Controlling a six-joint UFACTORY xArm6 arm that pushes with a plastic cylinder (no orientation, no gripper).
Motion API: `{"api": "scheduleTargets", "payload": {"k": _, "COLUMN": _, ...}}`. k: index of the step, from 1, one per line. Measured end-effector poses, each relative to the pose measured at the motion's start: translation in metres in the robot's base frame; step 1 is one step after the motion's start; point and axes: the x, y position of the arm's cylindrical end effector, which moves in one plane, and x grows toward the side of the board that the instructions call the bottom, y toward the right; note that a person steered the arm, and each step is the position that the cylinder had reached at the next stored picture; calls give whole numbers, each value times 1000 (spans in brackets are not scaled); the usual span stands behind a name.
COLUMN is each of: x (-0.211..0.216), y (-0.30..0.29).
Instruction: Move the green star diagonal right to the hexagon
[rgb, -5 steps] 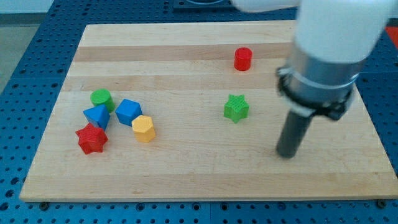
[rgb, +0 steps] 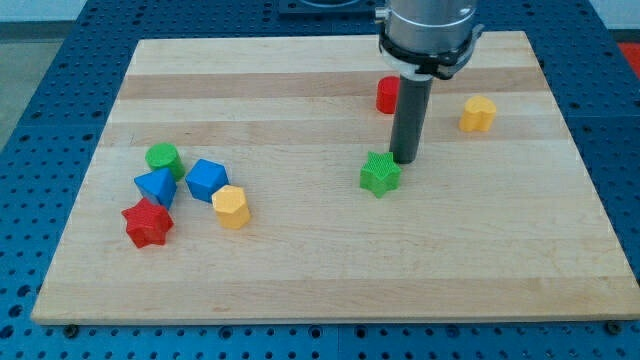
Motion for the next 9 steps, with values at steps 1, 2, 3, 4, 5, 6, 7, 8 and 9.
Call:
{"api": "scheduleTargets", "payload": {"k": 1, "x": 27, "y": 1}}
{"api": "scheduleTargets", "payload": {"k": 2, "x": 55, "y": 1}}
{"api": "scheduleTargets", "payload": {"k": 3, "x": 48, "y": 8}}
{"api": "scheduleTargets", "payload": {"k": 4, "x": 5, "y": 13}}
{"api": "scheduleTargets", "payload": {"k": 5, "x": 3, "y": 1}}
{"api": "scheduleTargets", "payload": {"k": 6, "x": 31, "y": -1}}
{"api": "scheduleTargets", "payload": {"k": 7, "x": 63, "y": -5}}
{"api": "scheduleTargets", "payload": {"k": 8, "x": 89, "y": -11}}
{"api": "scheduleTargets", "payload": {"k": 9, "x": 83, "y": -10}}
